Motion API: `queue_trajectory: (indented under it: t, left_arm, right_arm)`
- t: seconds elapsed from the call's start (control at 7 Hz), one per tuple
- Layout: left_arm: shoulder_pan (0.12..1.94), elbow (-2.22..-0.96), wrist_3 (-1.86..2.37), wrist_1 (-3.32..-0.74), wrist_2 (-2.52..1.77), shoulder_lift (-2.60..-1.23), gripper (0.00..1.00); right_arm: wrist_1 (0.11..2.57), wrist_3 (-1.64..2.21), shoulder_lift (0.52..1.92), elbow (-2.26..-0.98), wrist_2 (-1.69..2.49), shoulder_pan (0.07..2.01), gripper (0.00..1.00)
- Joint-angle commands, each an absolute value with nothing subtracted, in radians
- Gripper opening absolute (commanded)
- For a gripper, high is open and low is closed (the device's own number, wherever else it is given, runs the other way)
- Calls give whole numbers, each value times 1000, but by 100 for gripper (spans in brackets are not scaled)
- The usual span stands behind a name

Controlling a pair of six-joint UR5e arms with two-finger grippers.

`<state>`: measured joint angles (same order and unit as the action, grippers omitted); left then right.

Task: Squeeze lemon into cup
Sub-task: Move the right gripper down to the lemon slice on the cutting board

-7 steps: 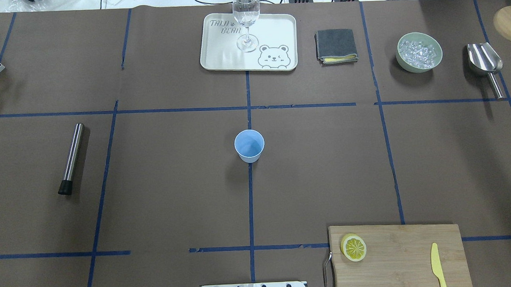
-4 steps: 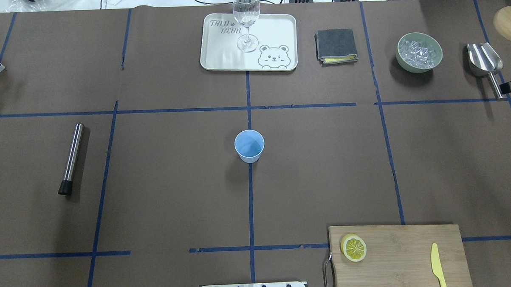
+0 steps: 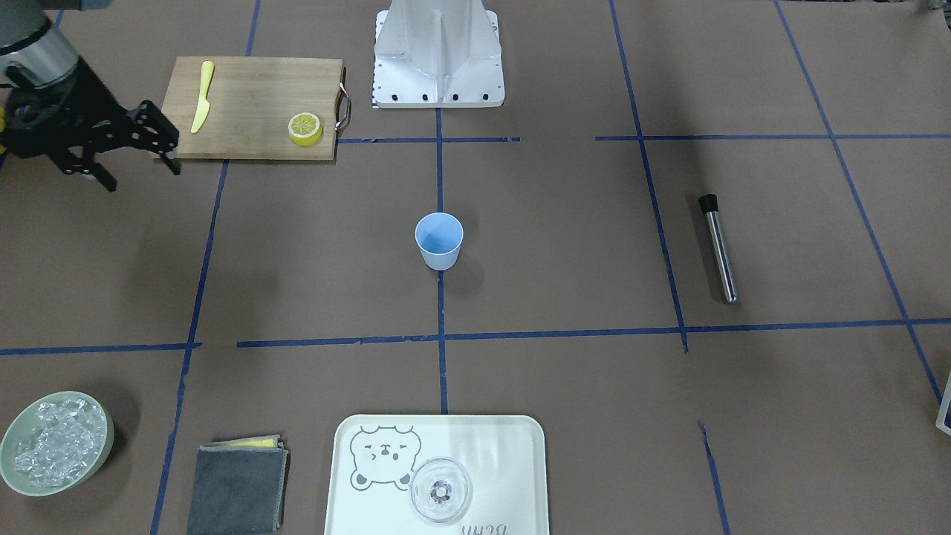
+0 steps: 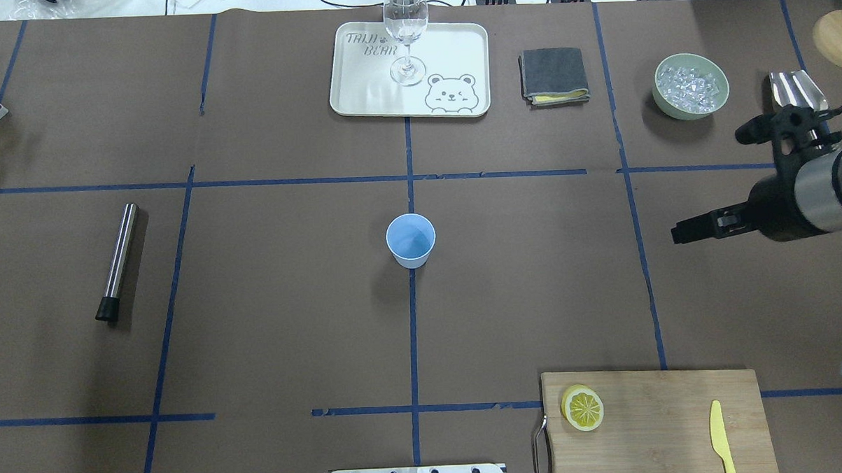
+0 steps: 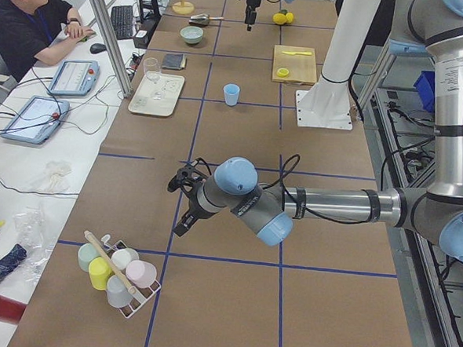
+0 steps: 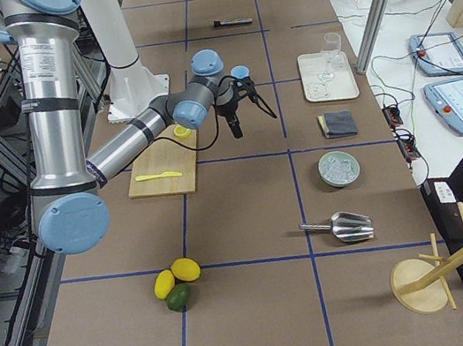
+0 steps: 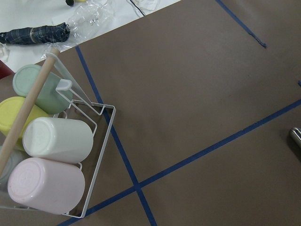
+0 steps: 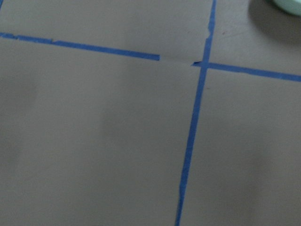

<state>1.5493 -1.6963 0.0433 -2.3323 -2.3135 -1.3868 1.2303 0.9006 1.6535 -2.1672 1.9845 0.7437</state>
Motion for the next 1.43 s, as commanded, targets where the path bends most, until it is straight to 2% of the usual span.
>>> queue_trajectory:
  t: [0.0, 0.29, 0.57, 0.86, 1.29]
  left_arm:
    - [1549, -1697, 43, -2341, -2281, -1382, 100]
    - [1549, -1698, 43, -2347, -2279, -1384, 100]
    - [1549, -1695, 41, -2350, -2281, -1384, 100]
    - [1549, -1694, 46, -2352, -2281, -1385, 100]
    - [1548, -1695, 51, -2352, -2287, -1387, 100]
  right_arm:
    - [1229, 1027, 1628, -2189, 1831, 510, 100]
    - [1241, 1182, 1628, -2192, 1563, 269, 100]
    - [1364, 1359, 1585, -2197, 1434, 142, 100]
    - [1542, 1385, 1475, -2191, 1405, 95, 100]
    - [1539, 1401, 1485, -2152, 1364, 46, 100]
